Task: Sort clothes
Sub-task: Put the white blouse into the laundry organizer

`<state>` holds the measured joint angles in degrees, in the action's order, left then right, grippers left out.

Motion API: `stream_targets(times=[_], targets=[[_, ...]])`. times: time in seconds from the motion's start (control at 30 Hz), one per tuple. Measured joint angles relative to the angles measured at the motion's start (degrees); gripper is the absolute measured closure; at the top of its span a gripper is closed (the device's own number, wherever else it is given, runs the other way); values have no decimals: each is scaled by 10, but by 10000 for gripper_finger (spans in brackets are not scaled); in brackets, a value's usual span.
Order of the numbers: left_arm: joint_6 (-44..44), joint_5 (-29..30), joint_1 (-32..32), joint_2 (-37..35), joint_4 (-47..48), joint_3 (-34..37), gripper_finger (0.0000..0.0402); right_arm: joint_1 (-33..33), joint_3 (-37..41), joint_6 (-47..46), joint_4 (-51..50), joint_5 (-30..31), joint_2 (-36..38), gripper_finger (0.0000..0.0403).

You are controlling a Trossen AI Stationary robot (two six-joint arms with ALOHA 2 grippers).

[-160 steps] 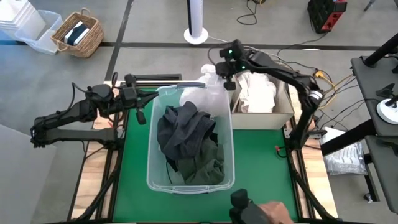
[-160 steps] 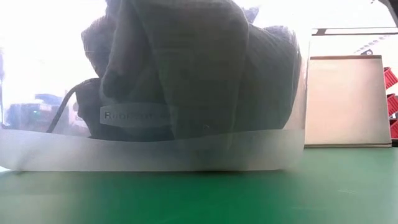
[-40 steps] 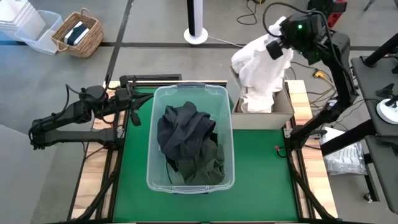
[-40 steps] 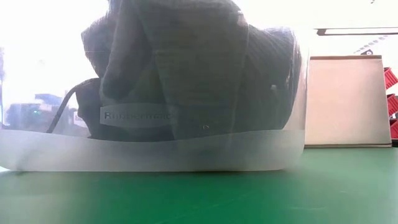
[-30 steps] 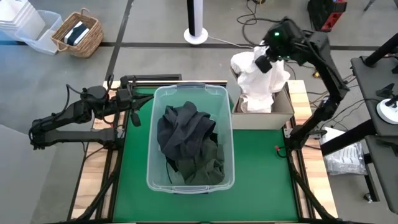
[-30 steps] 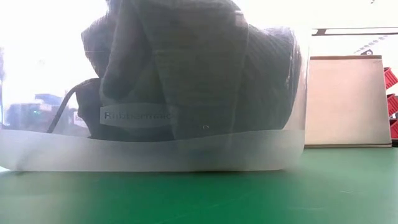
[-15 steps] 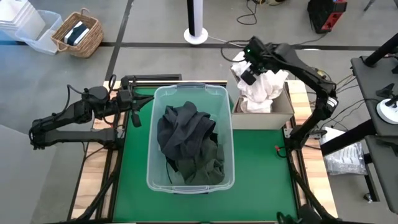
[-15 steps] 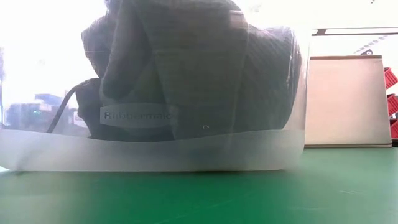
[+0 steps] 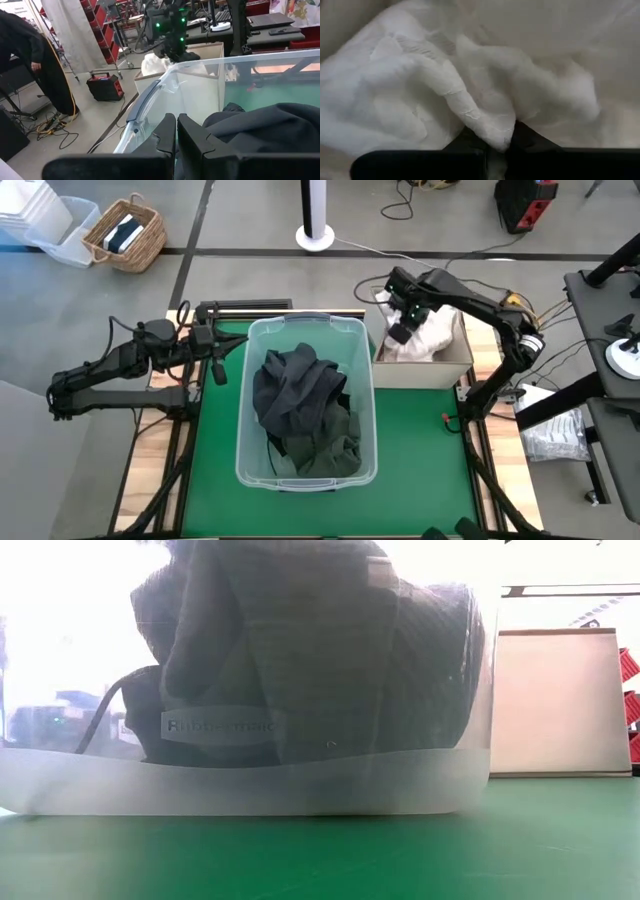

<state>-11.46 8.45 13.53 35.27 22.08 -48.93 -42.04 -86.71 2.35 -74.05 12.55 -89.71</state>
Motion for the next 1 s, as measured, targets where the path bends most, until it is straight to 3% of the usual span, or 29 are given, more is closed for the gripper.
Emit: stream_targets(times=[0.13, 0.57, 1.0], targets=[[0, 0, 0, 0, 4, 0, 401, 1, 36, 10, 1, -63, 0, 385], [0, 0, 0, 0, 4, 10, 401, 0, 132, 11, 51, -86, 2, 385], [0, 0, 0, -4, 1, 10, 401, 0, 137, 20, 59, -126, 0, 380]])
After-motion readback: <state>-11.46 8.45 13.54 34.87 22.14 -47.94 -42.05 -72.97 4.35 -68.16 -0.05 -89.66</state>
